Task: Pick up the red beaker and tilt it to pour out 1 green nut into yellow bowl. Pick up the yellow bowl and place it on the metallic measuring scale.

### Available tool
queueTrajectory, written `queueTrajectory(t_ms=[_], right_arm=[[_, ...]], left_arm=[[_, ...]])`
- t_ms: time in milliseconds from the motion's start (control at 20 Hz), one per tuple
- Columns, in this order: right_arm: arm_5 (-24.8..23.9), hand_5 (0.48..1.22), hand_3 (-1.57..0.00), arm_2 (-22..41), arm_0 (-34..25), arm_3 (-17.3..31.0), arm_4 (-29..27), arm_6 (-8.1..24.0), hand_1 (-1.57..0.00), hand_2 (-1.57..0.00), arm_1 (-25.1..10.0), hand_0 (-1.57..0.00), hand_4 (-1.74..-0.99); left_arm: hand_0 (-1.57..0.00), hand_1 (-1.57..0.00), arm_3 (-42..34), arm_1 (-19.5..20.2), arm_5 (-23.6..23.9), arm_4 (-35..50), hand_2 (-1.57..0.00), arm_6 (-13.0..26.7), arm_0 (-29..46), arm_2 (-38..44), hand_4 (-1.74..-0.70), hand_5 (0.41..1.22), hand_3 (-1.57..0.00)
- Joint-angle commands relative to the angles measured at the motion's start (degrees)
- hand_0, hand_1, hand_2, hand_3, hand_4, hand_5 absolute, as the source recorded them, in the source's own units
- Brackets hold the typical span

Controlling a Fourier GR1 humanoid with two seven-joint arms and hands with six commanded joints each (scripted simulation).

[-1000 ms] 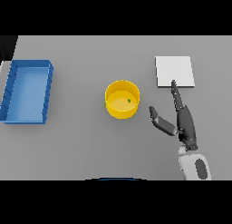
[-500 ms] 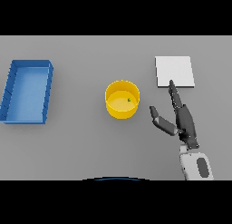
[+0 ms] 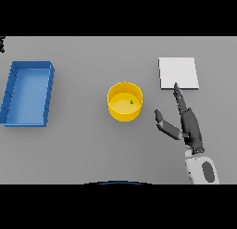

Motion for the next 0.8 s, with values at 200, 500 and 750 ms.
queueTrajectory(t_ms=[200,500,750], right_arm=[[-0.41,0.687,0.00,0.25,-0.70,0.28,0.05,0.24,0.00,0.00,0.86,0.00,-1.186],[-0.81,0.675,0.00,0.51,-1.51,0.89,0.65,1.69,0.00,0.00,1.17,0.00,-1.165],[-0.42,0.673,0.00,0.03,-0.39,0.05,-0.07,0.29,0.00,0.00,0.35,0.00,-1.156]], left_arm=[[-1.57,-1.57,-16.27,2.79,6.85,4.10,-1.57,6.74,11.06,-2.81,-1.74,1.221,-1.38],[-1.57,-1.57,-30.08,8.07,5.10,10.14,-1.57,11.26,17.77,-7.49,-1.49,0.827,-1.37],[-0.80,-0.71,-34.95,12.01,-5.68,13.42,-0.67,5.52,20.37,-8.22,-0.87,0.682,-0.57]])
